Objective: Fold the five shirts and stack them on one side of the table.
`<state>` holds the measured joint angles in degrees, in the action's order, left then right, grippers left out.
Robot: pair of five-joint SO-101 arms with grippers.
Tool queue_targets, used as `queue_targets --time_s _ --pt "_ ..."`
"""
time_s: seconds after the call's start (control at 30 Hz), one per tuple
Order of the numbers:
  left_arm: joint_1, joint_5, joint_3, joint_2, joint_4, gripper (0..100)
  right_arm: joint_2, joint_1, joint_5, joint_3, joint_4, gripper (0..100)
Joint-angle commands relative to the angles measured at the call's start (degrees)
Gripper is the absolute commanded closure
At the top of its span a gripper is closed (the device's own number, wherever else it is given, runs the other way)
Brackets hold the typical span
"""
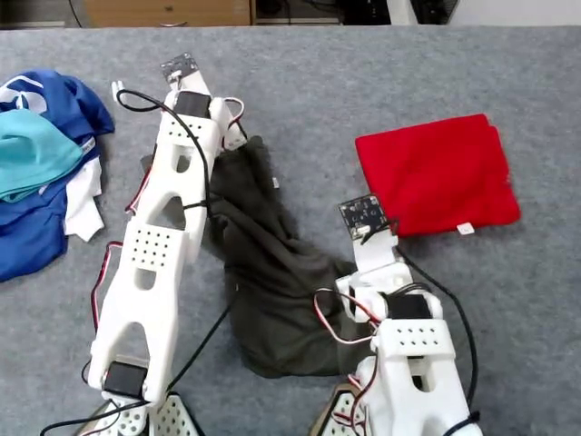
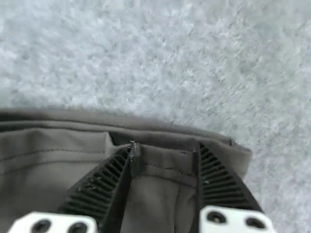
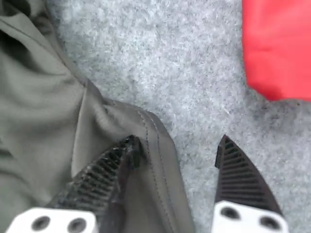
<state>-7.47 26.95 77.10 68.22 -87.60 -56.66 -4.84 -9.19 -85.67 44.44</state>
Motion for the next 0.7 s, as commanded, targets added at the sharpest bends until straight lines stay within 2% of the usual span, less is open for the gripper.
queue_targets --time_s 0.0,0.33,0.57,0.67 --pt "-1.58 0.7 2.29 -1.98 -0.53 80 -0.92 1.1 0.53 -0.13 -0.97 74.5" --pt "-1.23 0.79 3.08 -0.57 -0.7 80 -0.92 1.1 0.53 -0.13 -0.97 74.5" --pt "-0.7 0.09 17.14 0.04 -6.86 80 -0.92 1.1 0.53 -0.13 -0.97 74.5" --pt "-1.58 -4.04 16.7 0.13 -8.97 80 -0.92 1.1 0.53 -0.13 -0.97 74.5"
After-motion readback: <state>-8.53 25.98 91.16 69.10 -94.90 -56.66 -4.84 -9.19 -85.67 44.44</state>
